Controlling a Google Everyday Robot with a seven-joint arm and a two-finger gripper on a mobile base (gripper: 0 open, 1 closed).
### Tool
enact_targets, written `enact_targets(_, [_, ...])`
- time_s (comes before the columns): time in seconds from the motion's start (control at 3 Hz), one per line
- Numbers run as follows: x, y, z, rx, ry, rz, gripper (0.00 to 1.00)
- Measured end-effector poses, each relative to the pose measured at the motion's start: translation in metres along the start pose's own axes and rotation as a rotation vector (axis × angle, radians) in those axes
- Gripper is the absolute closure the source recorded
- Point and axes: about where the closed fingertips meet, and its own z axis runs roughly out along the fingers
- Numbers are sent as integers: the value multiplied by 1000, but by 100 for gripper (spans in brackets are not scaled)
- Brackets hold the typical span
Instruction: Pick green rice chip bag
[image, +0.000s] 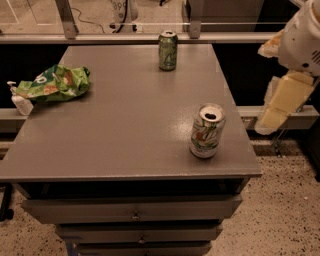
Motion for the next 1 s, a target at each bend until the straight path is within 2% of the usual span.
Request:
enact_targets(0.33, [-56, -29, 14, 22, -143, -8, 0])
enact_targets(0.67, [-117, -48, 32, 16, -317, 15, 0])
enact_targets(1.0, [-160, -44, 45, 12, -459, 49, 0])
